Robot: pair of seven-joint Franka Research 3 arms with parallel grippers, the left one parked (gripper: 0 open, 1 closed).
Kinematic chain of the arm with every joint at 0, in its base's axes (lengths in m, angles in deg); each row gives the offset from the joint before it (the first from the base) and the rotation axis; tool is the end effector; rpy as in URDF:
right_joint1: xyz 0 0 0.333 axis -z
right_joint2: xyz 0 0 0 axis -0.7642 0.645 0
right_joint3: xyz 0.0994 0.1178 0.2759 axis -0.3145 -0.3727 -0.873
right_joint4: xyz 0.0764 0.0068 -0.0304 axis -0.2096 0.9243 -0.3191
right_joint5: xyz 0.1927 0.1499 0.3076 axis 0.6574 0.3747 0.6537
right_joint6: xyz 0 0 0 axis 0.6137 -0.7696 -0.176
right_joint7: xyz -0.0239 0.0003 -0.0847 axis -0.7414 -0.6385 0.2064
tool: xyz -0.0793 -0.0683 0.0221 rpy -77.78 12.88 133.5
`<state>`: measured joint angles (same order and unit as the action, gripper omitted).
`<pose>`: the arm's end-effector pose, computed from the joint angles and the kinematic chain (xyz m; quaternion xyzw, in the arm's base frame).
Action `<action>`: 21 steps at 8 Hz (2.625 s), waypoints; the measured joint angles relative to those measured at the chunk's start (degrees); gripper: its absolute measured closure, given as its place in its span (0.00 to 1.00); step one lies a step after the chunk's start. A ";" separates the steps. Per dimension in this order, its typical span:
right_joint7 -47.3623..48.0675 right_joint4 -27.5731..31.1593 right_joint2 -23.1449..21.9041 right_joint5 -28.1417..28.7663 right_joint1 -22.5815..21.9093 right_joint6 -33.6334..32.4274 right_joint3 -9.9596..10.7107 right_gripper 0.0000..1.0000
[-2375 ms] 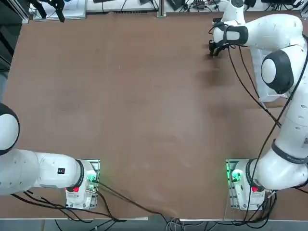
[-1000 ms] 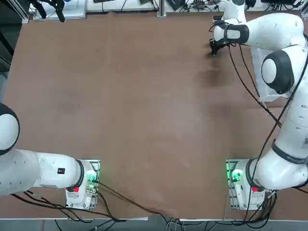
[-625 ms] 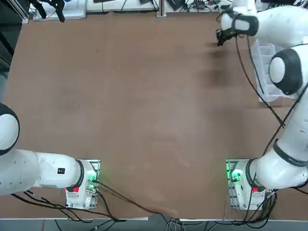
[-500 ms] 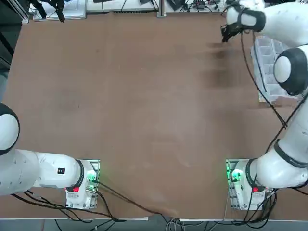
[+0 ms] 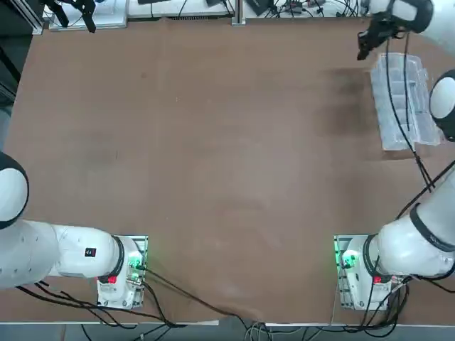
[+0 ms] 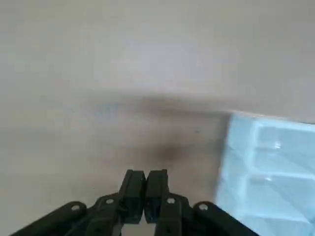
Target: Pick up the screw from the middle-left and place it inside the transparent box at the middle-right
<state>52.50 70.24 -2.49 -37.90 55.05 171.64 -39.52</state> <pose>0.6677 -0.0745 0.3443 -0.9977 -0.0637 0.0217 0.0022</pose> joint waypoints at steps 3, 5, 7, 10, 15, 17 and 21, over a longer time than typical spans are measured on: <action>-12.20 2.75 -2.05 -0.11 7.69 -0.90 0.18 0.96; -16.49 4.23 -2.09 -0.11 11.57 0.51 0.17 0.96; -18.12 6.25 -1.63 -0.11 13.17 3.22 0.15 0.96; -18.56 6.79 -0.13 -0.11 13.94 4.19 0.14 0.96; -18.96 6.74 -0.03 -0.12 14.11 4.19 -0.18 0.35; -18.98 5.86 -0.74 -0.12 13.99 3.57 -0.60 0.15; -15.99 -2.45 -8.74 0.49 11.75 -9.10 -1.61 0.00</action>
<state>36.51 67.78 -11.23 -37.41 66.80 162.54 -41.13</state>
